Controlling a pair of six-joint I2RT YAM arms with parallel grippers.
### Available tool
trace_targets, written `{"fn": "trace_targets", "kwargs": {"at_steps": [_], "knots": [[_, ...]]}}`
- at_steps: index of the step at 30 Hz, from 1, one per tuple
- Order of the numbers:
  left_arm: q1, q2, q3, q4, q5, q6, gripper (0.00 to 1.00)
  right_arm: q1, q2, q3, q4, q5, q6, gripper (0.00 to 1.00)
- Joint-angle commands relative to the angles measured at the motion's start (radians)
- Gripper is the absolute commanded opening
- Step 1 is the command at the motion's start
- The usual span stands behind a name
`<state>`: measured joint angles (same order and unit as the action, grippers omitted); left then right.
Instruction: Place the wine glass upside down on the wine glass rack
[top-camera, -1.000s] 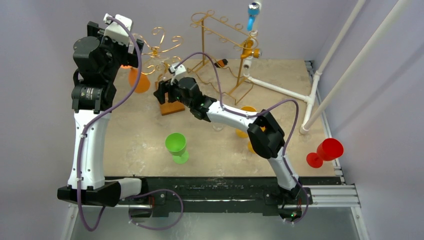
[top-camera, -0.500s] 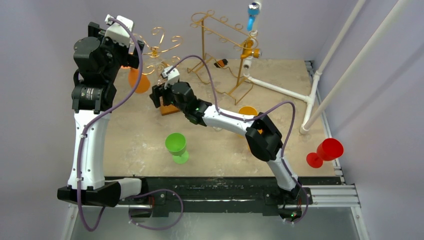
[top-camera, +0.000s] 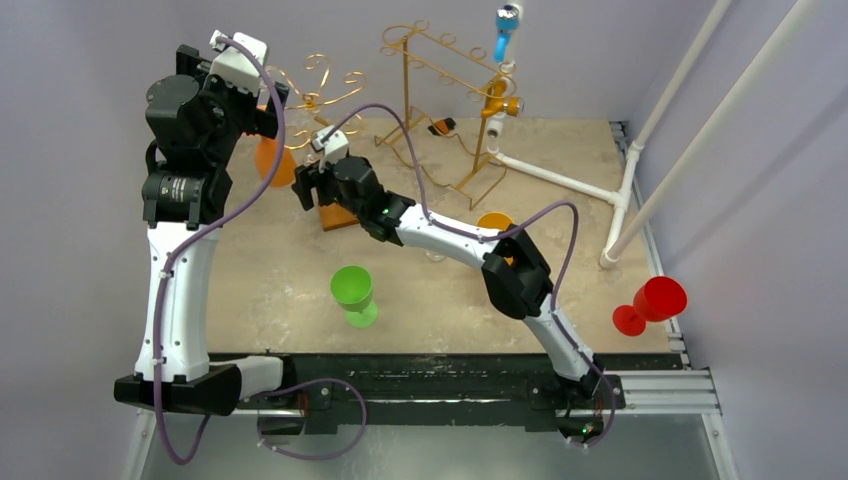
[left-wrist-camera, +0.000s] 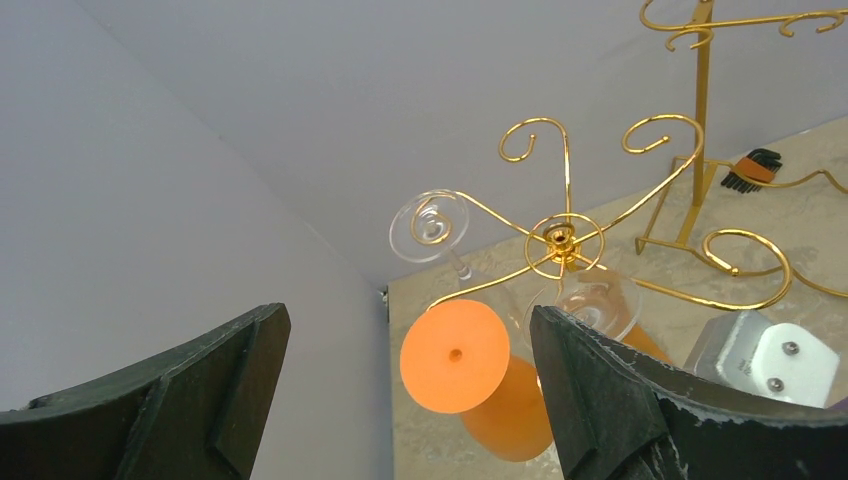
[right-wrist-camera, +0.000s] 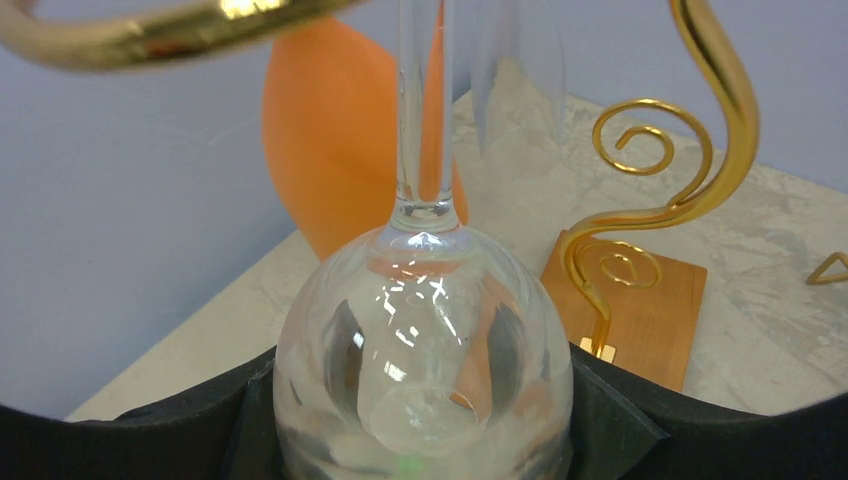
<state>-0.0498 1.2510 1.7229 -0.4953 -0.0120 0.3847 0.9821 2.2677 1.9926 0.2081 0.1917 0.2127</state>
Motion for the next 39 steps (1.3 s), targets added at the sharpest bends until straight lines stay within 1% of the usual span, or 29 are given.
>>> {"fn": "trace_targets", "kwargs": {"at_steps": [1, 4, 7, 10, 26, 34, 39], "knots": [[0.005, -0.021, 0.001, 0.016, 0.006, 0.002, 0.99, 0.008, 0.002, 0.074, -0.014, -0.052, -0.024, 0.0], [0.005, -0.021, -0.001, 0.016, 0.007, 0.002, 0.99, 0.005, 0.001, 0.064, -0.015, -0.058, -0.022, 0.0], [0.005, -0.022, -0.003, 0.015, 0.007, 0.0, 0.99, 0.007, -0.015, 0.031, 0.01, -0.018, -0.052, 0.0], [0.005, -0.023, -0.006, 0.015, 0.007, 0.0, 0.99, 0.009, -0.014, 0.041, -0.002, -0.017, -0.071, 0.0], [0.005, -0.024, -0.013, 0.018, 0.007, 0.0, 0.98, 0.027, -0.069, -0.04, 0.05, -0.026, -0.195, 0.0], [0.005, -0.025, -0.02, 0.015, 0.007, 0.0, 0.98, 0.026, -0.114, -0.128, 0.152, -0.036, -0.259, 0.0], [0.005, -0.025, -0.019, 0.017, 0.007, -0.001, 0.98, 0.027, -0.148, -0.229, 0.283, -0.04, -0.301, 0.0]]}}
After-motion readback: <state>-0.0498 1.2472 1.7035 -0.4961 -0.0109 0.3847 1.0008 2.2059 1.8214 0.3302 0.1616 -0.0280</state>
